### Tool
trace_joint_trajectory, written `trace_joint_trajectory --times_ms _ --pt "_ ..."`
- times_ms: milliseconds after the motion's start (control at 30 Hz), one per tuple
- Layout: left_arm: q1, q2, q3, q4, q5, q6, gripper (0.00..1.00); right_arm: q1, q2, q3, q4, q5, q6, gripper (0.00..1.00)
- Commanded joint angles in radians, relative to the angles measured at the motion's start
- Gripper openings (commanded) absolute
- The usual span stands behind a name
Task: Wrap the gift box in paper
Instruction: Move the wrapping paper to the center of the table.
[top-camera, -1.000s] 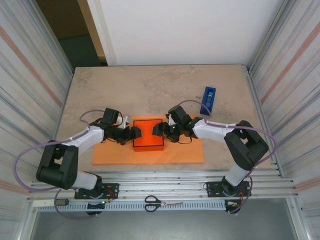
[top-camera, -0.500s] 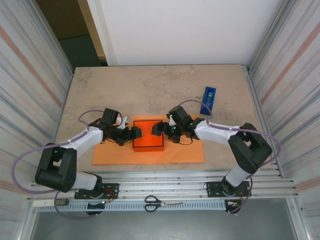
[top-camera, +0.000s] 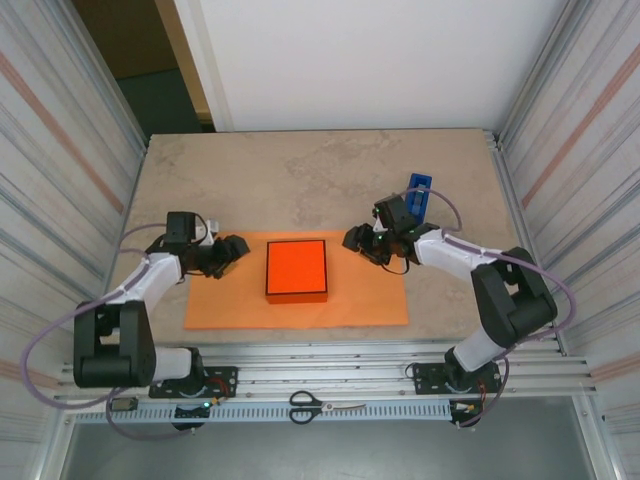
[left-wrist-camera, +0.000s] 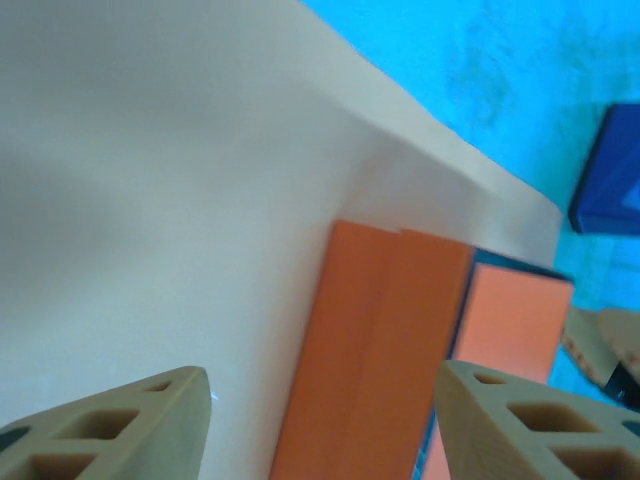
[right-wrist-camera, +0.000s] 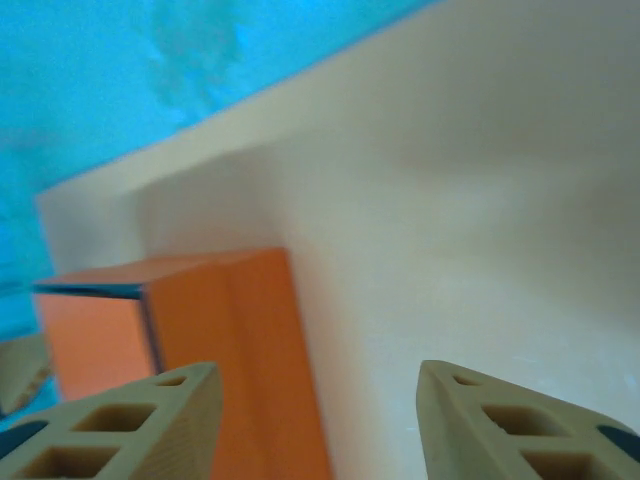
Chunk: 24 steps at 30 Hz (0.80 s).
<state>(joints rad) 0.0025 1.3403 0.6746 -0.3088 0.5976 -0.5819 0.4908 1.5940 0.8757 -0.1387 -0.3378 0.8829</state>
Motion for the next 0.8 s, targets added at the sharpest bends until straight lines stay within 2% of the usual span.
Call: trace_joint_trajectory --times_ms 0,100,367,767 --pt "0.01 0.054 0.037 0.024 0.013 -0.008 0.55 -0.001 0.066 0.051 -0.061 0.014 -0.057 0.46" --pt "0.01 0.1 0.035 0.066 -0.019 -0.018 0.53 -0.006 0.119 0.083 -0.075 0.019 -0.087 0.4" --pt "0.016 0.235 0.04 0.127 -0.054 -0.023 0.49 -0.04 0.206 0.122 -0.069 0.003 -0.111 0.39" --pt "0.034 0.295 0.073 0.139 -0.089 -0.025 0.49 -0.087 0.326 0.23 -0.068 -0.049 -0.135 0.4"
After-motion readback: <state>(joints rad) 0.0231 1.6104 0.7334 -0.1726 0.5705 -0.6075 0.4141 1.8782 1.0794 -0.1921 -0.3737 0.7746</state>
